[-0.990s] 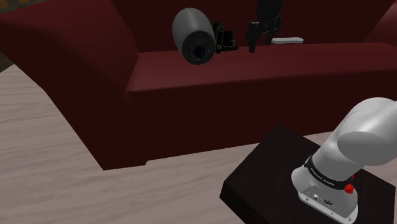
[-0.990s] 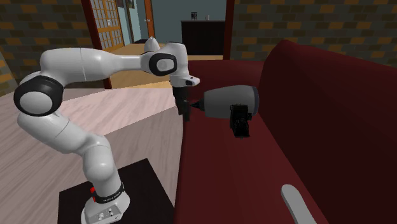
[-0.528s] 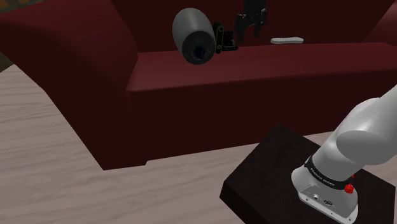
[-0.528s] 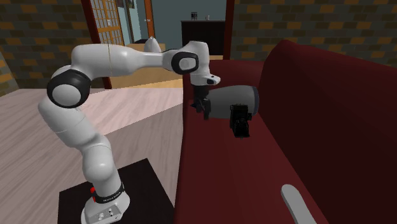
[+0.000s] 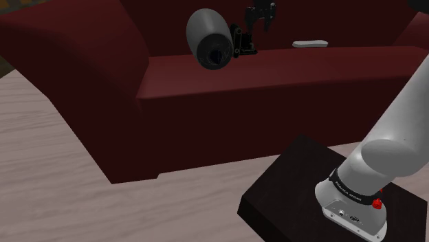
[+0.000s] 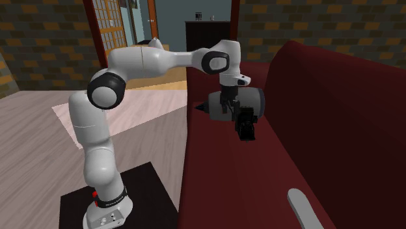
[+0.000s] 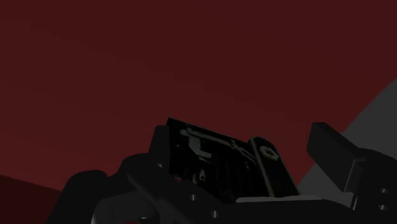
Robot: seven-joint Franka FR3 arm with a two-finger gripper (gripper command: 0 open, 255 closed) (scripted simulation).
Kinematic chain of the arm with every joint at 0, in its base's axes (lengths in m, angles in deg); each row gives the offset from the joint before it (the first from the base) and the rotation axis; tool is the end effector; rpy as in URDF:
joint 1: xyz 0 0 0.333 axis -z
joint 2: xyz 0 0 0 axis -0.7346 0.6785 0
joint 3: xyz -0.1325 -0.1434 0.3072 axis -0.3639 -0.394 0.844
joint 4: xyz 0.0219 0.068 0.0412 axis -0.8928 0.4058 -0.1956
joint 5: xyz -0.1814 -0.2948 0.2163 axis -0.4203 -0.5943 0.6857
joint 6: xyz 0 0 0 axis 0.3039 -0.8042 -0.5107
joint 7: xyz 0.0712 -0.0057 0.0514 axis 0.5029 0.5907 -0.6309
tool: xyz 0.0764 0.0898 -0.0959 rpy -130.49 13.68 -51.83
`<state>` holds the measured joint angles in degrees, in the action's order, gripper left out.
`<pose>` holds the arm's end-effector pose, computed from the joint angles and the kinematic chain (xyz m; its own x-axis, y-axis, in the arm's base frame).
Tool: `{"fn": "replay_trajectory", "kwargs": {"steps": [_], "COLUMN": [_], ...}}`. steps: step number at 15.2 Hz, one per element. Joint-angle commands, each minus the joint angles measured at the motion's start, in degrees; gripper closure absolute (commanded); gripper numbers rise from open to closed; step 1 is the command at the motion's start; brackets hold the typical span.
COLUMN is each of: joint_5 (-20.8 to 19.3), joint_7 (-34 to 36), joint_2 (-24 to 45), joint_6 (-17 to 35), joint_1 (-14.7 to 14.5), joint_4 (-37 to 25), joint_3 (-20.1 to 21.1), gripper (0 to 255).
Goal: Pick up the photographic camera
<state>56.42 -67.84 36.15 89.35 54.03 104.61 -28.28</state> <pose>0.5834 -0.1490 0.6016 0.9776 -0.2086 0.0289 -0.2102 -0.9749 0.0733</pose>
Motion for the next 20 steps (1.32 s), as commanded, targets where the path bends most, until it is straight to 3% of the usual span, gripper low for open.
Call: {"fn": "replay_trajectory", "kwargs": {"steps": [1,4,13,14,20], "joint_5": [1.15,2.96,2.69,2.72,2.67], "joint_7": [-1.13,-2.53,-2.15,-2.19,-2.22], "joint_2": [5.03,12.73,11.07,11.32,11.28], "joint_6": [-1.29,-4.36,2.26,2.14,1.29], "joint_1": [0.84,2.38,2.16,2.19,2.19], "joint_4": [-6.47,-17.34,-9.06,-9.43,-10.26], "joint_3": [-0.65,-1.27,-1.17,-1.18,-1.19], "gripper": [0,0,0,255,255]}}
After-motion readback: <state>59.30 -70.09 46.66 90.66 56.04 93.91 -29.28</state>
